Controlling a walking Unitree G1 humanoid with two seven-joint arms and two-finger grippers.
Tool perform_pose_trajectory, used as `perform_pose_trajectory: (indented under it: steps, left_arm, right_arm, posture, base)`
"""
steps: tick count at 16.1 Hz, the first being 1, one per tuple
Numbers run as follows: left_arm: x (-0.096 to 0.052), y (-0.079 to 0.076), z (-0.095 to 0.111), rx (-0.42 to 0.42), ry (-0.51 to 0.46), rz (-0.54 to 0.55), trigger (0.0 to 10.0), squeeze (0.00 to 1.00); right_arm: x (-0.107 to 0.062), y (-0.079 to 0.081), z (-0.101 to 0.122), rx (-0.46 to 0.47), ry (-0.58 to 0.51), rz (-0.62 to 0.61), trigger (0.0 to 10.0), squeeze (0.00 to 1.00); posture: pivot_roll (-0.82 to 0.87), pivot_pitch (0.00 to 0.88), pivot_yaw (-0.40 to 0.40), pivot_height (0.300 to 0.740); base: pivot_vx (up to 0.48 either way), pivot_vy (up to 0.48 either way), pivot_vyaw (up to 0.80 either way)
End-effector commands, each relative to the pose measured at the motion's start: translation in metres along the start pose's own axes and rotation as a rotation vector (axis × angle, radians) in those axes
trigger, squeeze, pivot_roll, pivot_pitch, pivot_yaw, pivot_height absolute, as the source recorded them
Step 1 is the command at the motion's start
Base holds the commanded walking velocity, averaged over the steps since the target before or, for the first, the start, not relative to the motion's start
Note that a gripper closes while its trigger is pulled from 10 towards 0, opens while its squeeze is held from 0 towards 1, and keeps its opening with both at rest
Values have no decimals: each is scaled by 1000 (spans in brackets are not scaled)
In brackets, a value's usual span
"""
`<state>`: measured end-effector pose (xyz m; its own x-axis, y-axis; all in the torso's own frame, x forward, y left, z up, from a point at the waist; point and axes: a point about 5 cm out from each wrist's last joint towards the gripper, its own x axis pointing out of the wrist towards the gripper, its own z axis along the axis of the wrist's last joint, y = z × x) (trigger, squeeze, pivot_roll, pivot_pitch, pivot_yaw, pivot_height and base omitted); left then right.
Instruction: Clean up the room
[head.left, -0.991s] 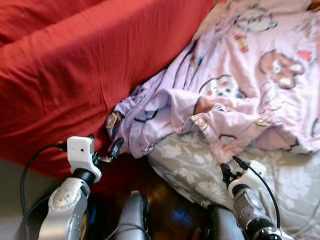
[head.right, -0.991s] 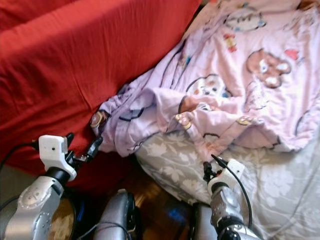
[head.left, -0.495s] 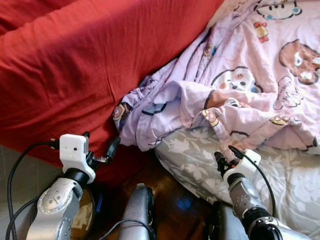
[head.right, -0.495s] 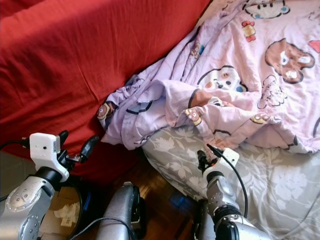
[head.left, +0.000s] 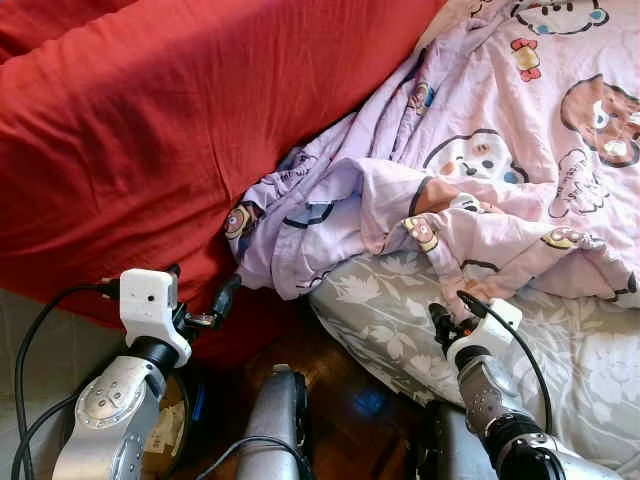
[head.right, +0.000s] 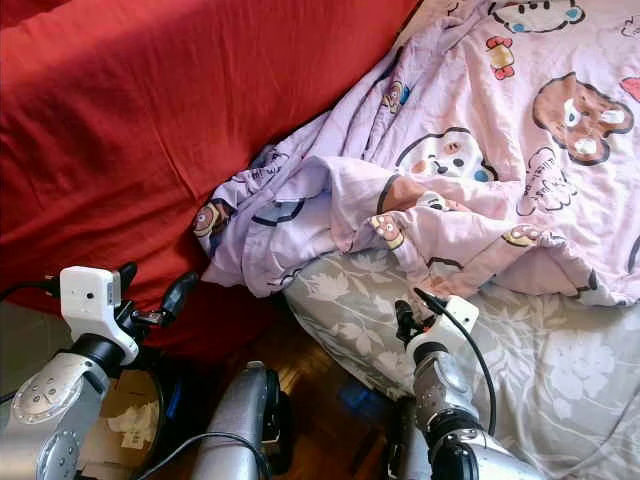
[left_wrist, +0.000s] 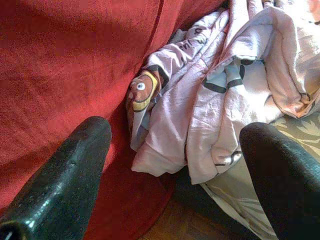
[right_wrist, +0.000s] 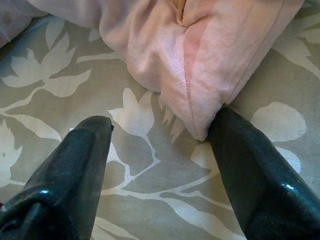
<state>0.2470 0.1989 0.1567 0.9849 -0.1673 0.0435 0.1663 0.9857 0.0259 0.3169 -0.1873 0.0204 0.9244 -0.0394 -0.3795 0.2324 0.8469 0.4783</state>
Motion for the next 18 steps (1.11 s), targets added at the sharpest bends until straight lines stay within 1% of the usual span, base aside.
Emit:
perform_pose_trajectory:
  steps: [1,6,7,8,13,18]
  left_arm:
    - [-6,6,-2,14,19,24,10000,0]
    - [-7,6,-1,12,29,24,10000,0]
    - [-12,5,-2,18,51,36,10000,0]
    - [-12,5,-3,18,51,37,10000,0]
    - [-12,4,-2,20,52,35,10000,0]
    - [-14,4,-2,21,58,33,10000,0]
  right_arm:
    - [-4,-3,-16,15,57,-14,10000,0]
    - [-3,-2,-14,17,51,-12,10000,0]
    - [1,-17,30,123,-156,-96,10000,0]
    - [0,-19,34,136,-175,-107,10000,0]
    - [-3,-26,25,162,-162,-135,10000,0]
    - [-2,-23,19,157,-113,-129,10000,0]
  posture:
    - [278,381,137,642]
    - [278,381,137,642]
    - [276,378,122,642]
    - [273,375,121,642]
    - [273,371,122,642]
    - [275,379,129,642]
  base:
    - [0,0,0]
    - [0,0,0]
    - [0,0,0]
    - [0,0,0]
    - [0,0,0]
    - [0,0,0]
